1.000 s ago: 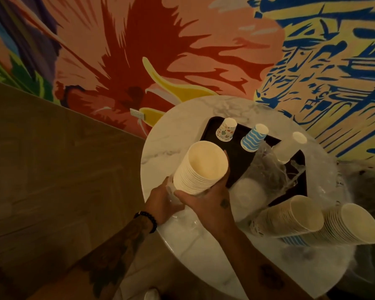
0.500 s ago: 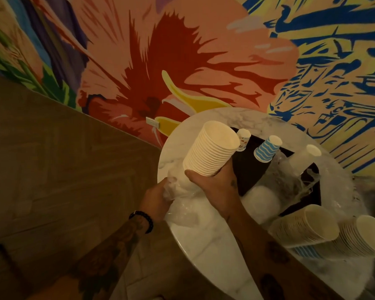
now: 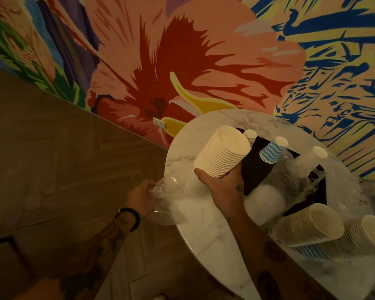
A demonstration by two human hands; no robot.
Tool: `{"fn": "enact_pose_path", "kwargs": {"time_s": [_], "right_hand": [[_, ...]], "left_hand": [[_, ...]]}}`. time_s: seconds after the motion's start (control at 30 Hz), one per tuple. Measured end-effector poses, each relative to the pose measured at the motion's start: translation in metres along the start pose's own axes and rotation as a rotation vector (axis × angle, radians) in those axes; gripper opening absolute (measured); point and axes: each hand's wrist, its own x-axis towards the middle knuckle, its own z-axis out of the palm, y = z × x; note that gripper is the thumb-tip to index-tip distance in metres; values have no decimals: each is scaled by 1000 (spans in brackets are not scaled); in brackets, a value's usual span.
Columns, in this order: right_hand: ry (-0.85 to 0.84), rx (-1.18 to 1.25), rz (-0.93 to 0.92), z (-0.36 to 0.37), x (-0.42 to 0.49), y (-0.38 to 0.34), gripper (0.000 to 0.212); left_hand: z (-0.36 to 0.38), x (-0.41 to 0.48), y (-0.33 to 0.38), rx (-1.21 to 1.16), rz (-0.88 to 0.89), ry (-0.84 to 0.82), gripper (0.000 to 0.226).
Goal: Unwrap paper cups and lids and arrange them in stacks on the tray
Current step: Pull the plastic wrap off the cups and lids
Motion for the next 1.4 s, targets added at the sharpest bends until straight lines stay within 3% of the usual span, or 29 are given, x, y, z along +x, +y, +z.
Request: {"fn": "enact_pose_path", "kwargs": {"time_s": [0.27, 0.43, 0.6, 0.73, 0.9, 0.97, 1.07, 1.17, 1.4], "right_hand": [[29, -110, 24, 1, -5, 14, 105], [-29, -202, 64, 11, -22, 29, 102], [-42, -175, 101, 13, -29, 36, 101], [-97, -129, 152, 10, -29, 37, 101], [-39, -157, 144, 3, -49, 41, 85], [-23, -174, 245, -2, -68, 38, 75], [-242, -222, 303, -14, -92, 39, 50], [-511, -216, 282, -34, -106, 30, 43], [-590, -133, 124, -95, -142, 4, 73]], "left_hand": [[-32, -2, -30, -99, -176, 98, 41], [-39, -15, -23, -411, -146, 99, 35], [-51, -35, -6, -594, -60, 48, 49], [-53, -47, -1, -639, -41, 21, 31], [-46, -60, -2, -659, -35, 45, 33], [-44, -67, -3, -685, -38, 60, 34], [-40, -83, 0, -755, -58, 74, 35], [-31, -106, 9, -843, -56, 94, 38], [11, -192, 36, -983, 3, 70, 61]]}}
